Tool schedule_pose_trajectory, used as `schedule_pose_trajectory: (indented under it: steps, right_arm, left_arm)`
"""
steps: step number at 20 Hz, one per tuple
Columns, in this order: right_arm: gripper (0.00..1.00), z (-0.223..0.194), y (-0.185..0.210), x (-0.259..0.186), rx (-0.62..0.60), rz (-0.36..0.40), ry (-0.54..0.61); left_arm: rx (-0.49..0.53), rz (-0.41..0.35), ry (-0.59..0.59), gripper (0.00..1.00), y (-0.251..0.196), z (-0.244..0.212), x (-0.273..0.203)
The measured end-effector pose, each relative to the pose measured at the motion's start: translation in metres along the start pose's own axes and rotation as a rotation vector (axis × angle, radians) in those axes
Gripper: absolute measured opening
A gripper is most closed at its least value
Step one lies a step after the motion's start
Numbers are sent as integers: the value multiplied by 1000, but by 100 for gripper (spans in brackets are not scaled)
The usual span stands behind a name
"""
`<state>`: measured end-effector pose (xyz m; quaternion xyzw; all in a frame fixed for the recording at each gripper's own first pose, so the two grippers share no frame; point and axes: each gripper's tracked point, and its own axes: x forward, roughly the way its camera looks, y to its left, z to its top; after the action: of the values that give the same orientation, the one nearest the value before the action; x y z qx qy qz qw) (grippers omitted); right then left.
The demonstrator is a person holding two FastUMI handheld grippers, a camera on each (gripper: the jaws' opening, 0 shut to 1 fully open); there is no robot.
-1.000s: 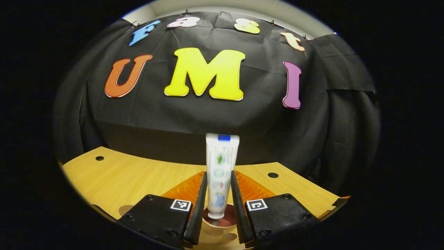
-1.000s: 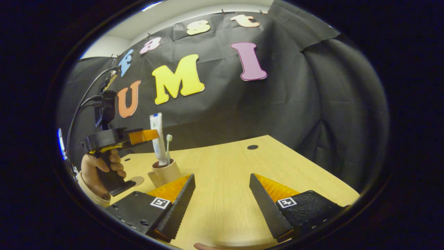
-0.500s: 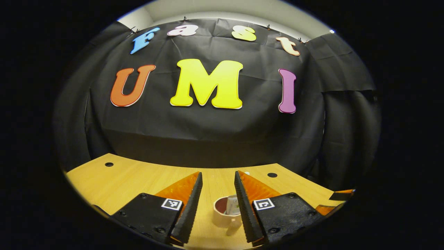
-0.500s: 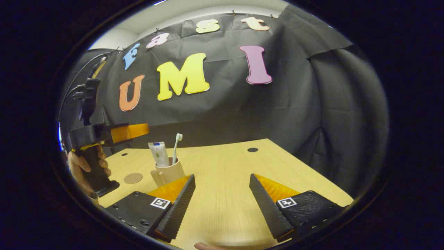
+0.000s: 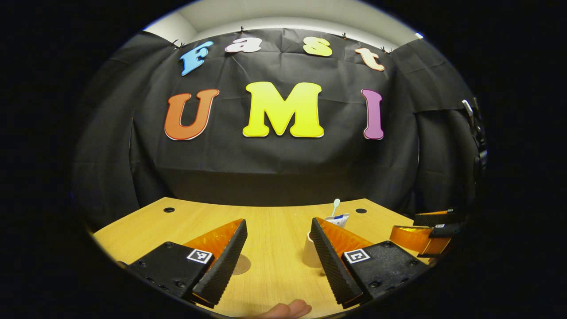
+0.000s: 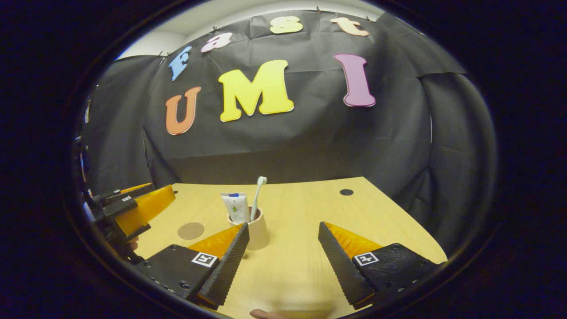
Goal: Put the toothbrush and toothpaste on the desktop into the cup, then pick up the cup and place it on the coaster on the desktop.
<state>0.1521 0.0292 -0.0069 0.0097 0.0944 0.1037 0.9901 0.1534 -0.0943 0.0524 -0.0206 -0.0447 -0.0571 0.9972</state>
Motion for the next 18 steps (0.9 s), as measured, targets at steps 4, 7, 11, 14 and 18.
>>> schedule_pose_trajectory:
  steps: [4, 7, 11, 14, 18]
  right_arm:
    - [96, -1, 35, 23, -44, 45, 123]
    - [96, -12, 51, 49, -65, 47, 264]
    - [94, -21, 51, 84, -101, -5, 391]
    - [96, -45, 51, 105, -38, -32, 548]
    - [96, -55, 62, 120, 44, -56, 669]
  left_arm:
    - [24, 41, -6, 94, 29, -8, -22]
    - [19, 63, -6, 95, 49, -17, -36]
    - [10, 101, 32, 96, 77, -41, -48]
    - [10, 120, 63, 96, 94, -57, -56]
    - [-15, 137, 81, 96, 111, -70, -60]
